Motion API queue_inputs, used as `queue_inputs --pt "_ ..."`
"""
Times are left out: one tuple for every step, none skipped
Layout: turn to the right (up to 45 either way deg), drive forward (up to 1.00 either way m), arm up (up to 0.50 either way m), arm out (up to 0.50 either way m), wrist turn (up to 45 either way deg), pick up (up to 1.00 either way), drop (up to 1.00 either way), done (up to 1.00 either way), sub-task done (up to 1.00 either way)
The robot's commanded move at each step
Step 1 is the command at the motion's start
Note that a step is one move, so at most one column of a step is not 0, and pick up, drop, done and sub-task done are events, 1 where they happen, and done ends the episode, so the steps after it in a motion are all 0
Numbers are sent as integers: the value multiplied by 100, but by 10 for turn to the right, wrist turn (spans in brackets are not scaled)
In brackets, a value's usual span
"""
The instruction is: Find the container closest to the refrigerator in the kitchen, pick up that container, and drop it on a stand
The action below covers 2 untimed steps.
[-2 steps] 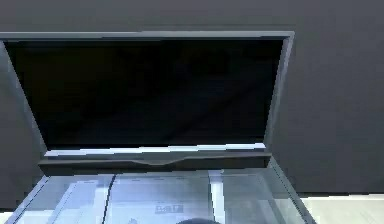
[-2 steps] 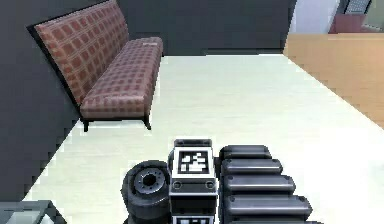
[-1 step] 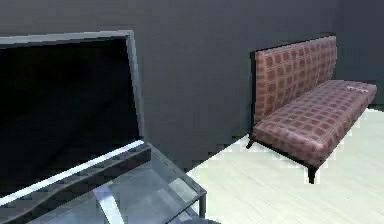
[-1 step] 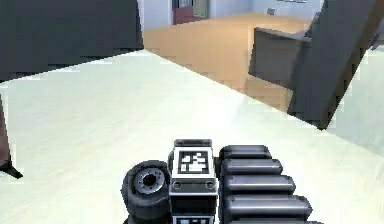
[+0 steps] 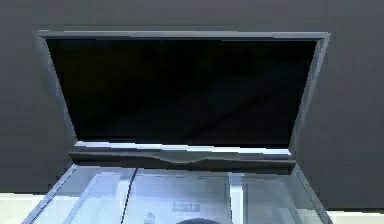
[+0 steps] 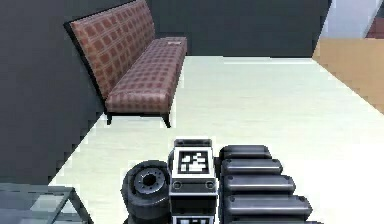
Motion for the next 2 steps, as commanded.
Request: queue_inputs --pt "-360 0 0 0 0 0 0 0 0" --pt "450 0 0 0 0 0 0 0 0"
